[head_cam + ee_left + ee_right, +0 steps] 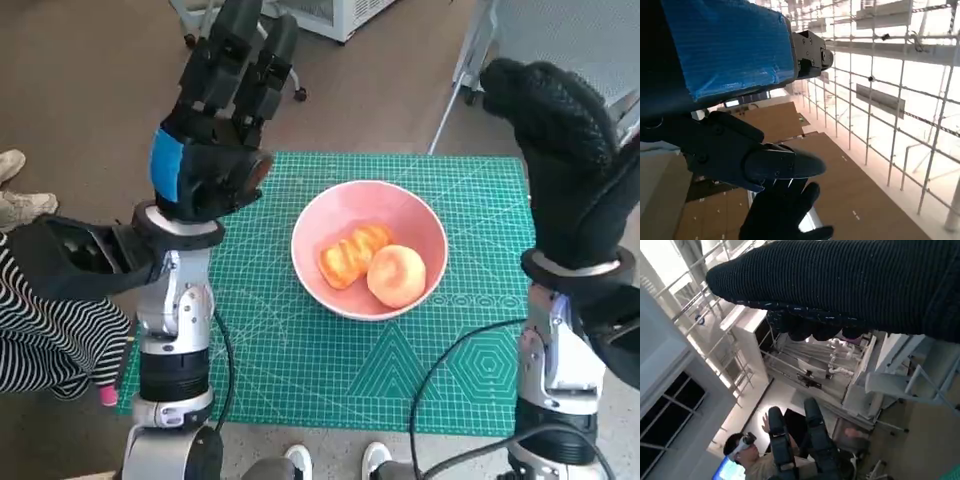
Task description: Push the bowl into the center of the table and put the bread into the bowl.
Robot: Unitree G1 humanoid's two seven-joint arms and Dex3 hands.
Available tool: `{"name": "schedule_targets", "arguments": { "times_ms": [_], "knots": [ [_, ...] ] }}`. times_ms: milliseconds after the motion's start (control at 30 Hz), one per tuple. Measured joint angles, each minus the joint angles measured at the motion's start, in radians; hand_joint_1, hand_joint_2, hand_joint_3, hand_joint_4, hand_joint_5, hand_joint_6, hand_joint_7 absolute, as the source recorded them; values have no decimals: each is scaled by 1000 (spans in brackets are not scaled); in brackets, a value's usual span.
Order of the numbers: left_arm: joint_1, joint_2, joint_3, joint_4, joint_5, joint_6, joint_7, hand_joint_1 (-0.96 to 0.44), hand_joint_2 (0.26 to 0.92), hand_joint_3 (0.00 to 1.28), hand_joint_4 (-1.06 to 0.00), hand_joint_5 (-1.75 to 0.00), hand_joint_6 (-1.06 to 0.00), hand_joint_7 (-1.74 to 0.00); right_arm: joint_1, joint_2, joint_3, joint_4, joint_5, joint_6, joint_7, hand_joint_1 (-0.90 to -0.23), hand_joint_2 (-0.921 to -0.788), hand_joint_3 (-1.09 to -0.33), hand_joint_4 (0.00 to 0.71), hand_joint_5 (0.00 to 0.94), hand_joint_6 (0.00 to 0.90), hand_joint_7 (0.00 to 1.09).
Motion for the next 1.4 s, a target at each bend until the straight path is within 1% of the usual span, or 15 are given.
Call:
{"name": "schedule_targets", "arguments": {
  "times_ms": [167, 433, 767, 1133, 1233, 1333, 1400],
  "knots": [
    [-1, 2, 0, 21, -2, -30, -2, -756, 921, 490, -11, 0, -69, -93, -9, 0, 3, -8, -2, 17, -6, -668, -921, -695, 175, 3, 65, 573],
    [-1, 5, -2, 43, -5, -68, -3, -725, 921, 492, 0, 1, -57, -91, -11, 0, 4, -23, -1, 43, -11, -676, -921, -654, 176, 3, 69, 571],
    [-1, 10, -29, 64, 9, -121, -14, -740, 921, 488, 1, 1, -50, -92, -11, 1, 3, -24, 1, 53, -14, -669, -921, -641, 190, 9, 86, 575],
    [2, 9, -46, 73, 8, -124, -26, -748, 921, 417, 1, 1, -59, -108, -1, 1, 3, -32, -1, 66, -30, -667, -921, -640, 195, 9, 91, 574],
    [3, 9, -51, 73, 8, -124, -27, -722, 921, 373, 1, 1, -49, -108, 4, 1, 3, -35, -10, 67, -37, -668, -921, -640, 198, 10, 92, 573],
    [5, 9, -57, 73, 8, -124, -28, -697, 921, 333, 1, 1, -33, -104, 5, 2, 3, -35, -26, 67, -43, -668, -921, -645, 201, 11, 93, 572],
    [6, 9, -62, 73, 7, -124, -30, -677, 921, 306, 1, 1, -20, -101, 6, 2, 3, -35, -29, 67, -44, -667, -921, -653, 202, 11, 94, 572]
  ]
}}
